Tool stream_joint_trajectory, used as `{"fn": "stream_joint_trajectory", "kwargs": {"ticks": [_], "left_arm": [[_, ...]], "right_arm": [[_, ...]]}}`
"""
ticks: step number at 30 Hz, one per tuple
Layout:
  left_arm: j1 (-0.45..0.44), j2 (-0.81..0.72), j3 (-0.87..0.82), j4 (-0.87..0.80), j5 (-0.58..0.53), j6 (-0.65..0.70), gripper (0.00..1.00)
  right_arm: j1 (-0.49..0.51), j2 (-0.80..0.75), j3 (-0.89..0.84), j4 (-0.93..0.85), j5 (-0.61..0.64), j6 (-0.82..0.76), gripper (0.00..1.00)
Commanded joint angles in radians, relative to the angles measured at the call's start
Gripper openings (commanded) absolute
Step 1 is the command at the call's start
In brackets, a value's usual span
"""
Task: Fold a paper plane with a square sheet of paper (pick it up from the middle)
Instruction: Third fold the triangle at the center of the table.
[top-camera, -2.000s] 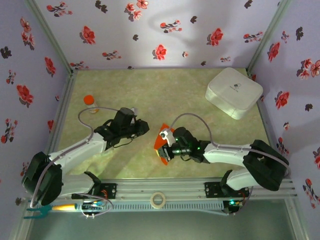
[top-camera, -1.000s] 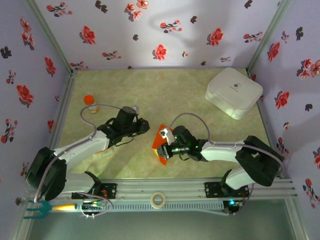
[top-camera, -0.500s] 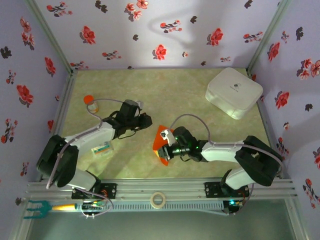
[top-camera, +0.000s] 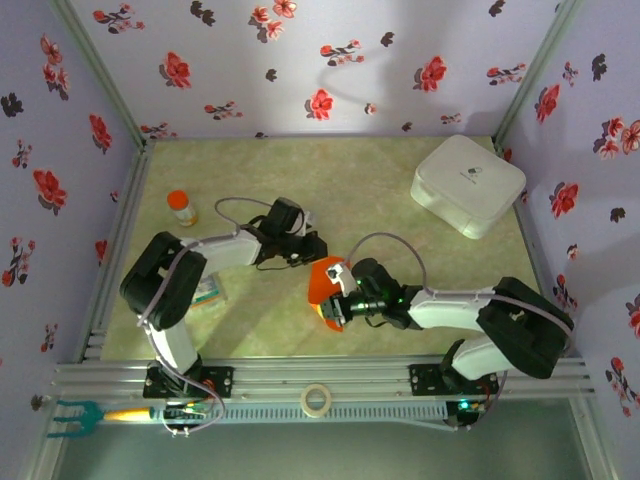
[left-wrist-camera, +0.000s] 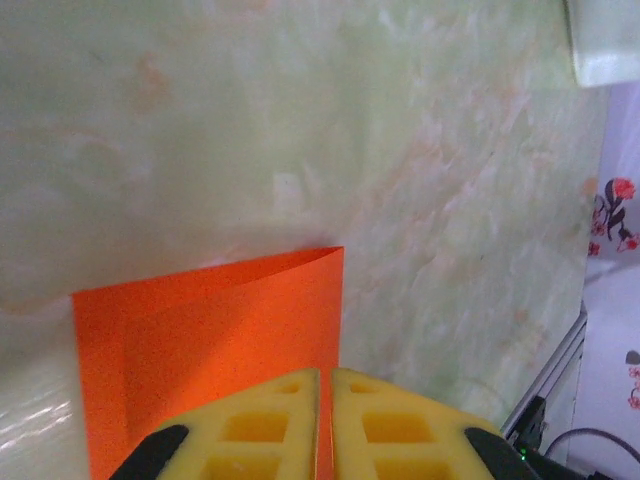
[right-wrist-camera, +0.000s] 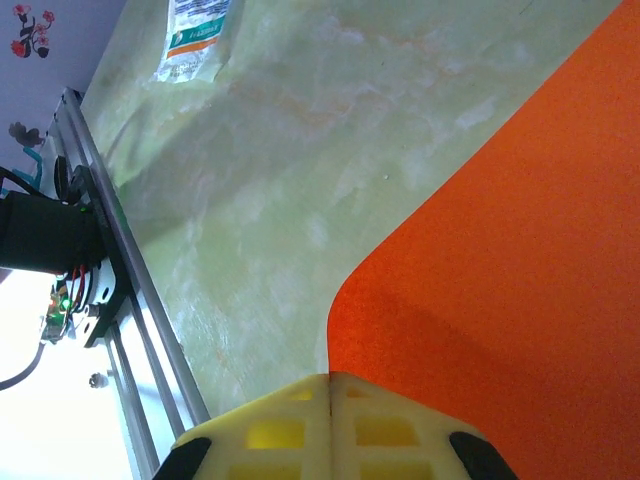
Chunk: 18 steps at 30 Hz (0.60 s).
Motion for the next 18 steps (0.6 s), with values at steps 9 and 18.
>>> {"fn": "stream_joint_trajectory", "kwargs": {"ticks": [9, 18], "left_arm": [[-0.014, 0.132, -0.039, 0.038, 0.029, -0.067, 0.09], [-0.027, 0.101, -0.145, 0.109, -0.043, -0.138, 0.07]], "right_arm": [[-0.007, -0.015, -0.012, -0.001, 0.027, -0.015, 0.01], [-0.007, -0.039, 0.007, -0.1, 0.048, -0.06, 0.01]]}}
